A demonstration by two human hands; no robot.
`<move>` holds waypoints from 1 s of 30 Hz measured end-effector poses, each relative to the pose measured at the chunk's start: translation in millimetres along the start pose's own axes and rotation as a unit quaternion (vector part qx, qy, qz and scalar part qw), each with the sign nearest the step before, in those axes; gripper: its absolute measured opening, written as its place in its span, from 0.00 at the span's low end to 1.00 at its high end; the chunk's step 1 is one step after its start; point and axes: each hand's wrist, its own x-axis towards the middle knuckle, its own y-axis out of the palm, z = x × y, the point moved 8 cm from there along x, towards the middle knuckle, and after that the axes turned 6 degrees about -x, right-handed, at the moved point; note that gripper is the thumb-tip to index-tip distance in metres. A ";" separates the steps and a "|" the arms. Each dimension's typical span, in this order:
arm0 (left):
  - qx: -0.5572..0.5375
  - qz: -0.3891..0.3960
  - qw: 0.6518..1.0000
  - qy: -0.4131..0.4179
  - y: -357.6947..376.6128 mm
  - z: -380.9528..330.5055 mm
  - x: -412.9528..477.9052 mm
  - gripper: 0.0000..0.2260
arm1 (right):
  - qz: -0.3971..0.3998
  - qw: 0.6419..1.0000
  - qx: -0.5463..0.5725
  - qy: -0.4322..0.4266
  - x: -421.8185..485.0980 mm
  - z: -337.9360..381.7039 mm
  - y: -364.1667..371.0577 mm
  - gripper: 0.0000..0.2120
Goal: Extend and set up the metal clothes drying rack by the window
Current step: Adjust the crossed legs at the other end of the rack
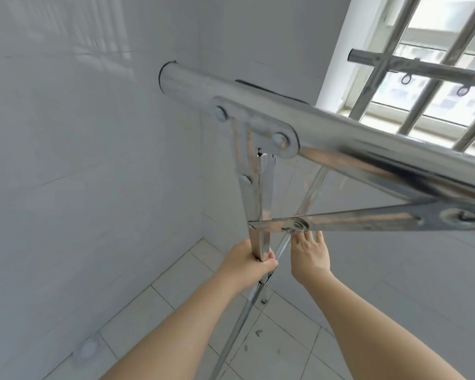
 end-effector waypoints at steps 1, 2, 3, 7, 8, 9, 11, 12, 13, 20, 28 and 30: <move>0.008 0.000 1.000 0.005 -0.3 -1.3 0.1 0.09 | -0.002 1.000 -0.014 0.006 0.0 -0.3 0.3 0.38; 0.016 -0.005 1.000 0.008 -0.9 -1.8 -0.1 0.10 | -0.003 1.000 -0.027 0.009 -0.3 -1.6 1.0 0.39; 0.023 -0.011 1.000 0.009 -2.0 -1.6 -0.7 0.10 | -0.004 0.999 -0.038 0.010 -1.1 -2.8 2.4 0.40; 0.045 -0.021 0.999 0.008 -9.7 0.5 -6.8 0.08 | -0.012 0.999 -0.037 -0.001 -5.8 3.2 3.0 0.37; 0.048 -0.026 0.998 0.006 -13.7 1.6 -10.2 0.07 | -0.012 1.000 -0.022 -0.003 -7.5 8.1 1.3 0.36; 0.050 -0.033 0.998 0.004 -18.6 2.9 -13.7 0.06 | -0.010 1.000 -0.003 -0.004 -8.3 12.7 -1.2 0.36; 0.051 -0.045 0.998 -0.005 -29.5 7.9 -22.3 0.05 | 0.004 0.999 0.044 0.002 -10.2 22.9 -4.3 0.36; 0.049 -0.047 0.998 -0.009 -33.9 10.5 -25.5 0.05 | 0.016 0.997 0.071 0.008 -11.0 26.7 -4.6 0.35; 0.046 -0.045 0.998 -0.012 -38.3 12.1 -29.1 0.04 | 0.027 0.995 0.097 0.013 -12.3 29.9 -6.0 0.33; 0.053 -0.029 0.998 -0.009 -47.9 16.6 -38.7 0.06 | -0.006 0.998 0.043 -0.045 -33.8 34.1 -29.5 0.37; 0.024 -0.050 0.998 -0.014 -47.0 7.4 -34.7 0.02 | 0.002 0.998 0.056 -0.006 -104.0 -16.9 -8.6 0.35; 0.019 -0.084 0.996 -0.036 -47.0 7.9 -33.3 0.03 | 0.006 0.998 0.055 0.014 -122.7 -36.5 -8.2 0.35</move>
